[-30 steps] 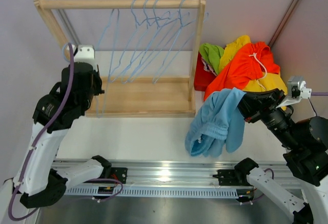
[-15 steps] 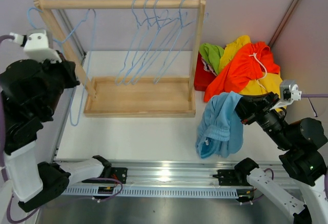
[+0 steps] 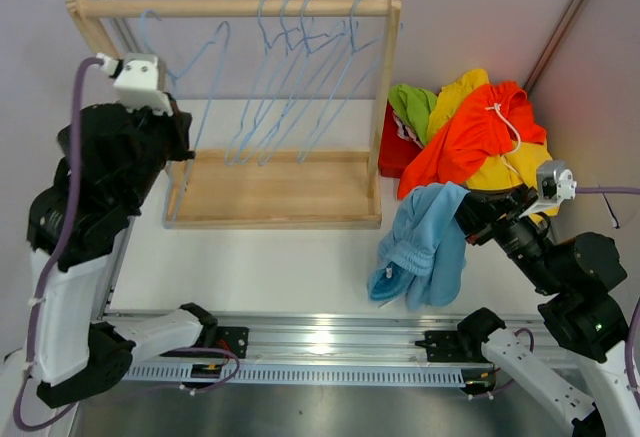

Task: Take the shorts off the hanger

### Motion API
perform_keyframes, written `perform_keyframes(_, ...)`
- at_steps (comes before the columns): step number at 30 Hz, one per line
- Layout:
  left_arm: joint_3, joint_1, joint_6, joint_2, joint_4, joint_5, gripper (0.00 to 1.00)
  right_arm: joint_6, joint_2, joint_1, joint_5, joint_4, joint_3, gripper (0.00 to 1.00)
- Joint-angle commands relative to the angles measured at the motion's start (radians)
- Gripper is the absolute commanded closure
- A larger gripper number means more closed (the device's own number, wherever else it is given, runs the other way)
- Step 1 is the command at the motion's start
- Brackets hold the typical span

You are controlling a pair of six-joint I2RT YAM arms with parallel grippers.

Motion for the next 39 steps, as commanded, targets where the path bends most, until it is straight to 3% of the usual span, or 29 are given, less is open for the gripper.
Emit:
perform_keyframes(1,0.011,-0.003,0.065,0.041,0.157,0.066,1.00,-0.028,-0.028,0.006,0.035,0.065,0.007,1.00)
perform_keyframes(8,0.195,-0.003,0.139,0.241,0.182,0.113,1.00,-0.055,-0.053,0.006,0.055,0.040,-0.021,1.00)
perform_keyframes(15,0.335,0.052,0.110,0.420,0.184,0.216,1.00,-0.088,-0.071,0.007,0.106,0.030,-0.050,1.00)
perform_keyframes(18,0.337,0.085,0.076,0.460,0.194,0.251,1.00,-0.127,-0.038,0.007,0.269,0.045,-0.041,1.00)
perform_keyframes(20,0.318,0.089,0.076,0.466,0.203,0.259,1.00,-0.188,0.030,0.007,0.519,0.053,0.031,1.00)
perform_keyframes(24,0.234,0.089,0.029,0.418,0.262,0.279,1.00,-0.447,0.349,-0.019,0.732,0.169,0.232,1.00)
perform_keyframes(26,0.234,0.089,0.030,0.412,0.259,0.273,1.00,-0.490,0.462,-0.086,0.710,0.189,0.416,1.00)
perform_keyframes(31,0.226,0.090,0.036,0.415,0.246,0.279,1.00,-0.274,0.706,-0.585,0.511,0.215,0.691,1.00)
perform_keyframes(34,0.197,0.090,0.029,0.403,0.266,0.281,1.00,-0.132,0.837,-0.748,0.418,0.343,0.708,1.00)
perform_keyframes(37,0.199,0.090,0.015,0.404,0.269,0.291,1.00,0.063,0.994,-0.821,0.278,0.475,0.714,1.00)
perform_keyframes(39,0.202,0.090,0.012,0.406,0.266,0.297,1.00,0.148,1.177,-0.863,0.204,0.470,0.769,1.00)
